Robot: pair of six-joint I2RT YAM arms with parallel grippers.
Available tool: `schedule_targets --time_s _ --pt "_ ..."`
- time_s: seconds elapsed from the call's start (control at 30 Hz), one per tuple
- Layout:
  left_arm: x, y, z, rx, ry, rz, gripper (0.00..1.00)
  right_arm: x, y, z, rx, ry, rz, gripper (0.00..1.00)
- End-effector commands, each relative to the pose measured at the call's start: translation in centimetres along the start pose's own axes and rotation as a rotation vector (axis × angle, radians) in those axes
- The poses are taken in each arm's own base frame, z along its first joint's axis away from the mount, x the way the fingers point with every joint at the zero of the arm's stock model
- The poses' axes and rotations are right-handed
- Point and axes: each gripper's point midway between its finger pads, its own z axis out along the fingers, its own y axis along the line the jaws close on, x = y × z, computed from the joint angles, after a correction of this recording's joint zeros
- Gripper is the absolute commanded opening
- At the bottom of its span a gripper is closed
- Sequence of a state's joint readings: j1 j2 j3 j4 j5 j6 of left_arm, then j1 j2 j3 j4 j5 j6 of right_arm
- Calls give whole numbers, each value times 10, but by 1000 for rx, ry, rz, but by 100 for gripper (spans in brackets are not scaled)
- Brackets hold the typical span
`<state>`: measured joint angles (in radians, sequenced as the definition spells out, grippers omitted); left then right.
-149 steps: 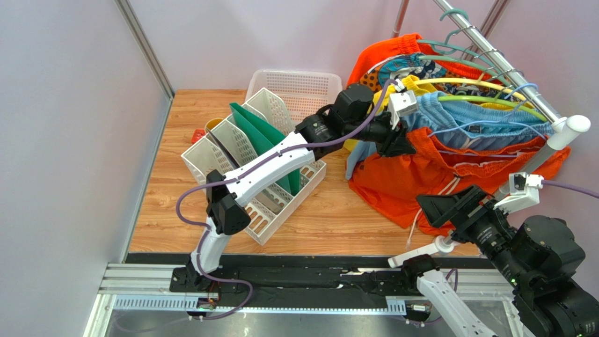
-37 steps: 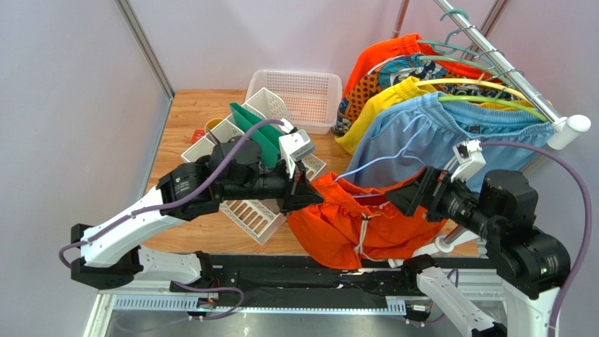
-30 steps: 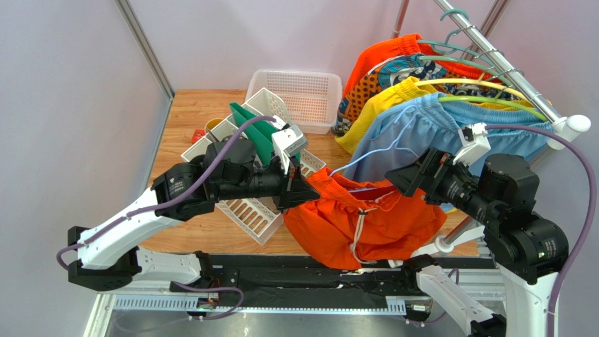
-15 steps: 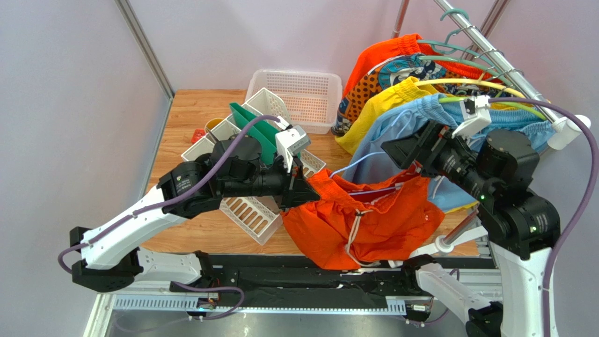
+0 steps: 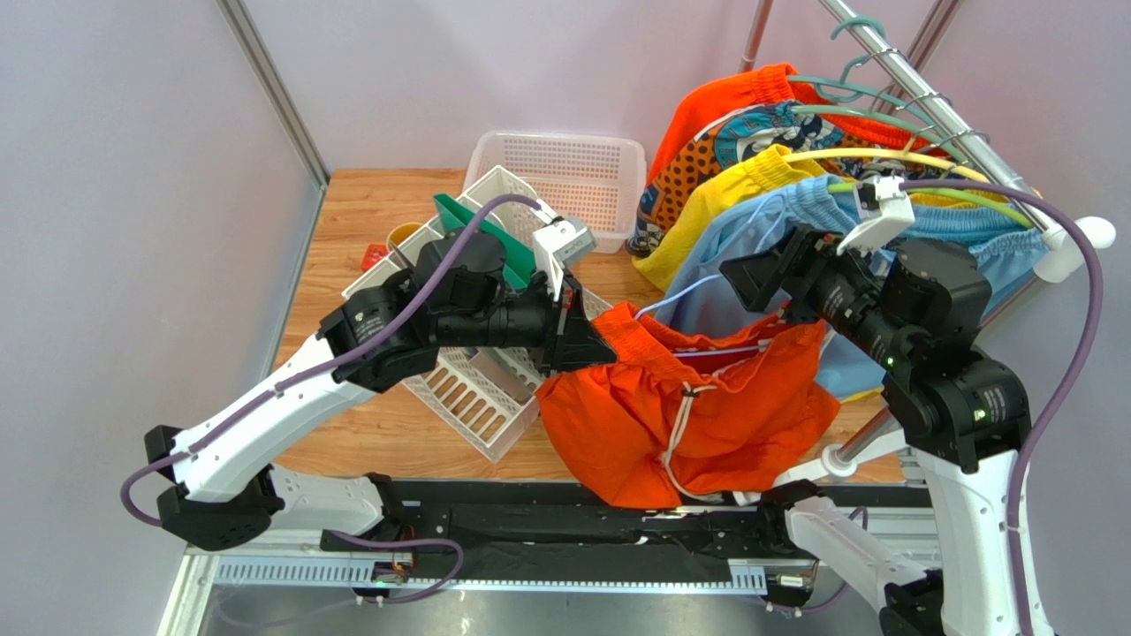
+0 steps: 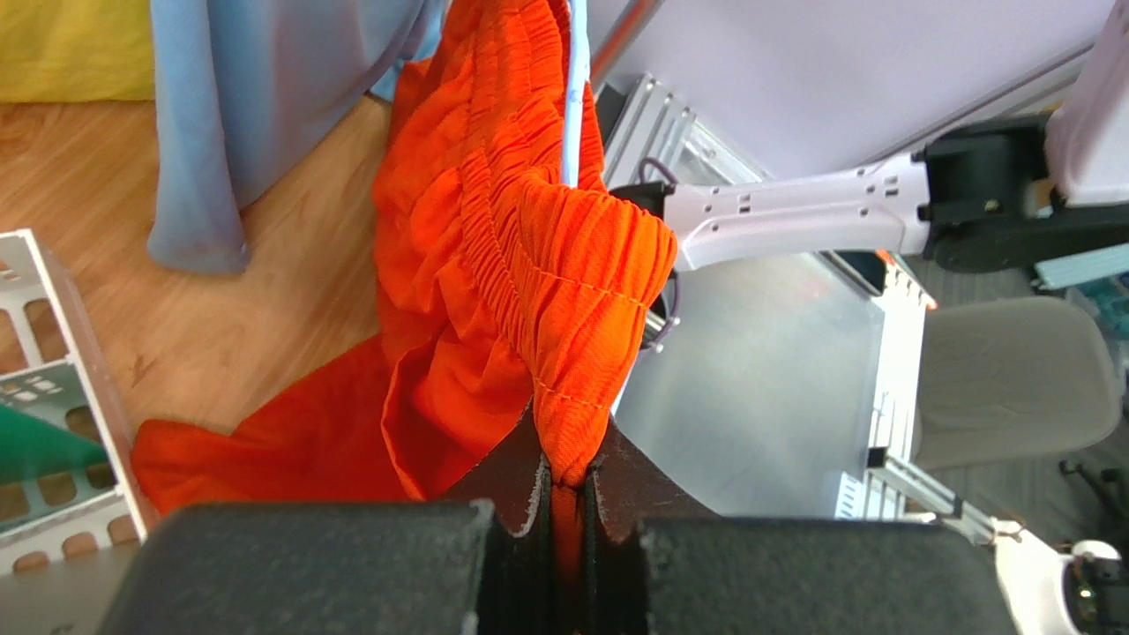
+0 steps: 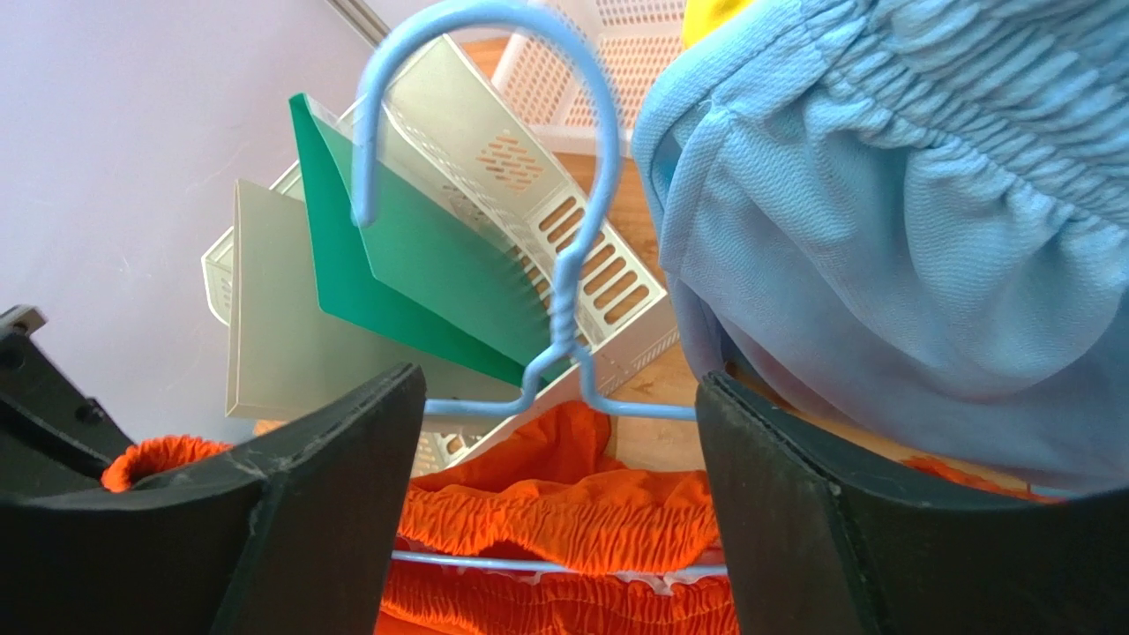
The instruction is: Remove the shorts from the hanger
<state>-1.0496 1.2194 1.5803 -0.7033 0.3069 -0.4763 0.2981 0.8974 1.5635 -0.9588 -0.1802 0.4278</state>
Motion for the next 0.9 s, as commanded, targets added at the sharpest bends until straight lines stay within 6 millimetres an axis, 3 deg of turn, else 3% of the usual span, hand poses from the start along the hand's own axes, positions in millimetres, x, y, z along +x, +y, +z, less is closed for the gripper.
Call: schedule_targets --time_s 0.0,0.37,0.47,0.5,0.53,0.57,0.67,0.73,0.83,0.87 --pt "-37 -38 -3 173 -109 -7 0 -17 6 -1 -36 -93 -50 78" --pt "-39 -53 -5 271 -127 5 0 -20 -5 7 12 -105 -74 73" --pt "-38 -51 -5 256 -127 5 0 -17 -7 8 23 -108 -49 58" --pt "-37 -48 -5 241 -128 0 0 -17 -7 7 22 -112 -40 44" --pt "-38 -44 -5 216 -136 -3 0 -15 -9 8 27 -113 -19 37" --pt "-37 -42 -5 207 -139 -4 0 -14 -9 8 31 -116 -7 21" --pt "-36 -37 -3 179 -134 -13 0 -16 -8 7 29 -133 24 0" --pt "-35 -34 -2 165 -124 -18 0 -18 -6 8 19 -138 30 0" --pt "-33 -31 -3 142 -103 -18 13 -23 -5 8 18 -150 27 0" --pt "-32 -30 -4 136 -100 -9 22 -24 -5 7 19 -154 22 0"
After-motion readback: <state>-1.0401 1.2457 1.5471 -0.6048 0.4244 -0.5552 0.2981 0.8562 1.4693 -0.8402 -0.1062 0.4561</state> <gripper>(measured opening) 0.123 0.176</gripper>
